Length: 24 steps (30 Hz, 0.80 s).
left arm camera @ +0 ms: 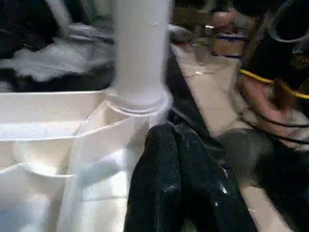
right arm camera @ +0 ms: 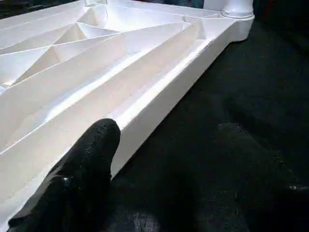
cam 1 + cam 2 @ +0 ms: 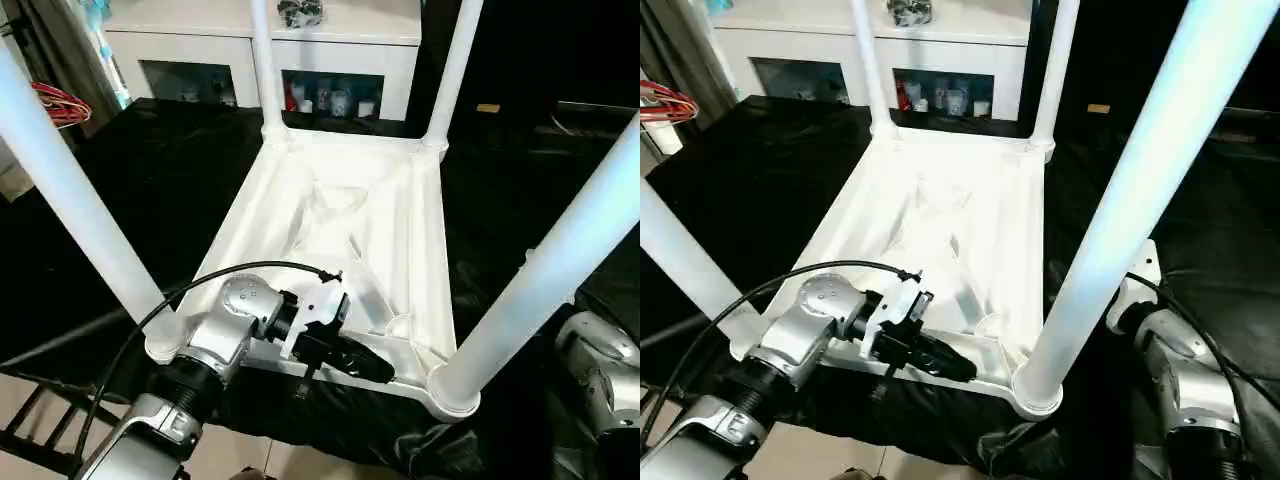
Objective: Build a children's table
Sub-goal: Rotate leg to tighten
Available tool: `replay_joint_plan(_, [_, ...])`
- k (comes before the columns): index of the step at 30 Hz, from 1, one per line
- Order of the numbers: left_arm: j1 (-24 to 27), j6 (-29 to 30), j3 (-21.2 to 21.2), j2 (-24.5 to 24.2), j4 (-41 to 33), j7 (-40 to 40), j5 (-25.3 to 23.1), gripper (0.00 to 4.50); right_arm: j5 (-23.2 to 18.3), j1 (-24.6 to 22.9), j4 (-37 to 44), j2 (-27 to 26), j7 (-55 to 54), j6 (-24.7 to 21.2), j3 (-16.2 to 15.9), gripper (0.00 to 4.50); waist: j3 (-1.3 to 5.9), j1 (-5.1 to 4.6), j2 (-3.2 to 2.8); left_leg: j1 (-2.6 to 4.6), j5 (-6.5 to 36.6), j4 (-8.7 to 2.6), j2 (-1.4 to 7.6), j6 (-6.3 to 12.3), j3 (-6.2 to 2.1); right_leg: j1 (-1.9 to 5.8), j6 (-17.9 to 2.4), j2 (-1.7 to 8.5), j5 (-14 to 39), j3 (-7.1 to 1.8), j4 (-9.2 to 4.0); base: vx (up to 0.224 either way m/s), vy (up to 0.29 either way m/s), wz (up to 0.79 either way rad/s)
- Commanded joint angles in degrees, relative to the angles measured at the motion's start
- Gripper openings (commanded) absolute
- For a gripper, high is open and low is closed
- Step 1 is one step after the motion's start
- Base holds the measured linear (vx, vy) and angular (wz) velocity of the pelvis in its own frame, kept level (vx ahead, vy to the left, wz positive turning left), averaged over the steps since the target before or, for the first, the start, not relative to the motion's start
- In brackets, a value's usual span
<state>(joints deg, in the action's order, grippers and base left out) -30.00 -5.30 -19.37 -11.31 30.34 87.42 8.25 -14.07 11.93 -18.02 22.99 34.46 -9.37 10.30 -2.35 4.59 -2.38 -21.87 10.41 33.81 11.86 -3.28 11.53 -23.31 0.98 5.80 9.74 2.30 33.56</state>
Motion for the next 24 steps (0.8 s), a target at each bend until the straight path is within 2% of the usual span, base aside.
replay_joint_plan(1, [0.36, -0.89, 3.15, -0.64, -0.16, -2.38, 1.67, 0.0, -0.37, 0.98, 2.29, -0.74, -2.57, -0.04, 0.46, 3.56, 3.57, -0.15, 1.51, 0.99, 10.01, -3.81, 1.14, 3.94, -0.13, 2.44, -12.43, 1.77, 12.89, -1.11, -3.32, 0.0, 0.0, 0.0])
replay_joint_plan(2, [0.6, -0.54, 3.54, -0.74, -0.56, -2.49, 2.16, 0.33, -0.36, 0.93, 2.54, -0.94, -3.02, -0.01, 0.52, 3.65, 3.59, -0.15, 1.52, 1.03, 9.89, -3.78, 1.1, 3.8, -0.11, 2.41, -12.58, 1.74, 12.48, -1.12, -3.24, 0.0, 0.0, 0.0])
replay_joint_plan(5, [3.57, 3.78, 8.75, -0.75, -6.72, -6.51, 7.44, 0.54, -0.8, -0.17, 5.97, -2.89, -7.43, -1.12, 2.09, 3.65, 3.64, -0.48, 1.73, 0.85, 9.03, -3.79, 1.2, 3.91, -0.18, 2.56, -13.37, 1.73, 9.78, -1.19, -2.67, 0.0, 0.0, 0.0])
replay_joint_plan(6, [3.57, 3.78, 8.75, -0.75, -6.72, -6.51, 7.44, 0.7, -0.8, -0.17, 5.97, -2.89, -7.43, -1.12, 2.09, 3.65, 3.61, -0.51, 1.74, 0.84, 8.94, -3.77, 1.13, 4.16, -0.2, 2.51, -13.39, 1.71, 9.74, -1.19, -2.76, 0.0, 0.0, 0.0])
replay_joint_plan(7, [4.9, 4.81, 11.53, -0.08, -9.43, -11.4, 8.34, 0.82, -0.42, -1.14, 8.16, -3.51, -9.74, -1.47, 2.95, 3.82, 3.54, -0.68, 2.04, 0.93, 9.41, -3.68, 0.94, 4.3, -0.07, 2.34, -13.03, 1.5, 10.85, -1.2, -3.02, 0.0, 0.0, 0.0])
replay_joint_plan(8, [5.68, 4.83, 12.99, 0.33, -10.74, -14.62, 8.26, 0.88, 0.05, -1.83, 9.54, -3.87, -11.16, -1.63, 3.38, 3.92, 3.64, -0.72, 2.24, 0.96, 9.19, -3.65, 1.15, 4.19, -0.11, 2.44, -13.11, 1.58, 10.1, -1.29, -2.76, 0.0, 0.0, 0.0])
replay_joint_plan(9, [6.22, 4.59, 14.6, 0.94, -11.57, -20.34, 6.49, 0.92, 0.89, -2.67, 11.23, -4.16, -12.71, -1.62, 3.73, 3.98, 3.42, -0.73, 2.3, 0.82, 9.42, -3.62, 1.19, 4.38, -0.11, 2.3, -12.84, 1.54, 9.68, -1.3, -2.88, 0.0, 0.0, 0.0])
replay_joint_plan(10, [6.8, 5.47, 16.03, 1.63, -12.38, -26.16, 4.75, 1.02, 1.32, -3.68, 12.98, -4.57, -13.86, -1.66, 4.08, 4.01, 3.35, -0.64, 2.65, 0.93, 10.46, -3.68, 1.29, 4.17, -0.16, 2.32, -11.78, 1.5, 11.38, -1.28, -2.98, 0.0, 0.0, 0.0])
replay_joint_plan(12, [7.77, 6.7, 18.36, 2.83, -13.88, -35.75, 1.21, 1.15, 1.68, -5.33, 16.15, -5.43, -15.93, -2.26, 4.63, 4.11, 3.18, -0.81, 2.66, 0.88, 11.5, -3.89, 1.11, 3.29, -0.26, 2.2, -9.61, 1.42, 14.8, -1.21, -3.48, 0.0, 0.0, 0.0])
replay_joint_plan(13, [8.24, 10.02, 19.44, 3.41, -15.01, -40.51, -0.59, 1.23, 1.5, -6.31, 17.93, -5.93, -16.63, -2.73, 4.73, 4.25, 3.1, -1.08, 3.12, 0.87, 12.49, -4.1, 1.11, 2.57, -0.31, 2.16, -8.29, 1.33, 16.63, -1.2, -3.73, 0.0, 0.0, 0.0])
replay_joint_plan(15, [9.45, 12.63, 21.63, 4.64, -17.22, -45.36, -0.37, 1.26, 2.82, -7.73, 20.71, -6.54, -18.29, -3.98, 4.04, 4.4, 3.05, -1.36, 3.05, 0.76, 13.03, -4.18, 1.12, 1.49, -0.48, 2.1, -7.57, 1.22, 16.43, -1.25, -3.63, 0.0, 0.0, 0.0])
replay_joint_plan(16, [12.45, 15.96, 24.57, 6.32, -21.63, -51.28, 0.15, 1.26, 4.93, -10.17, 24.7, -7.7, -20.95, -6.43, 2.59, 4.4, 3.04, -1.4, 2.39, 0.7, 13.11, -4.3, 1.1, 1.12, -0.55, 2.14, -7.63, 1.17, 15.97, -1.26, -3.49, 0.0, 0.0, 0.0])
replay_joint_plan(17, [13.82, 16.53, 25.39, 6.78, -23.41, -52.74, 0.26, 1.26, 5.63, -10.99, 25.87, -8.17, -21.96, -7.49, 1.99, 4.4, 3.0, -1.69, 2.97, 0.45, 12.54, -4.26, 1.05, 1.25, -0.51, 2.26, -7.54, 1.07, 14.38, -1.24, -3.64, 0.0, 0.0, 0.0])
replay_joint_plan(18, [16.15, 14.02, 25.41, 6.95, -25.6, -54.61, -3.06, 1.26, 5.44, -12.45, 27.1, -8.88, -22.57, -9.63, 1.29, 4.4, 2.95, -1.69, 2.51, 0.42, 12.69, -4.37, 1.03, 1.32, -0.67, 2.27, -7.4, 1.04, 14.28, -1.2, -3.68, 0.0, 0.0, 0.0])
replay_joint_plan(19, [16.75, 13.31, 25.38, 7.0, -26.14, -55.07, -3.96, 1.26, 5.36, -12.85, 27.4, -9.05, -22.69, -10.16, 1.13, 4.4, 3.0, -2.0, 2.63, 0.4, 13.63, -4.32, 0.9, 1.43, -0.59, 2.12, -6.79, 0.95, 15.0, -1.22, -3.99, 0.0, 0.0, 0.0])
replay_joint_plan(20, [18.32, 13.46, 25.56, 7.46, -27.91, -55.95, -5.12, 1.26, 5.18, -14.11, 28.11, -9.66, -23.0, -10.39, 1.05, 4.4, 3.06, -1.96, 2.34, 0.54, 14.26, -4.36, 0.88, 1.26, -0.68, 2.07, -6.62, 0.94, 15.53, -1.21, -4.01, 0.0, 0.0, 0.0])
replay_joint_plan(21, [19.88, 14.92, 25.42, 7.84, -30.13, -57.1, -5.47, 1.26, 5.21, -15.47, 28.99, -10.44, -23.59, -9.78, 1.03, 4.4, 2.89, -2.05, 2.54, 0.46, 15.48, -4.5, 1.07, 0.98, -0.73, 1.91, -6.25, 1.03, 16.11, -1.34, -4.19, 0.0, 0.0, 0.0])
replay_joint_plan(23, [23.01, 16.47, 25.28, 9.08, -34.11, -59.46, -4.88, 1.26, 5.43, -18.33, 30.25, -11.9, -24.84, -8.44, 0.93, 4.4, 2.73, -1.88, 2.17, 0.63, 17.6, -4.64, 1.19, 0.34, -0.79, 1.58, -5.96, 0.99, 17.63, -1.41, -4.42, 0.0, 0.0, 0.0])
replay_joint_plan(24, [24.31, 16.67, 25.03, 9.52, -35.35, -60.22, -4.36, 1.26, 5.65, -19.37, 30.61, -12.32, -25.24, -7.81, 0.72, 4.4, 2.69, -1.92, 2.23, 0.62, 18.1, -4.7, 1.19, 0.19, -0.83, 1.53, -5.85, 0.94, 17.88, -1.44, -4.44, 0.0, 0.0, 0.0])
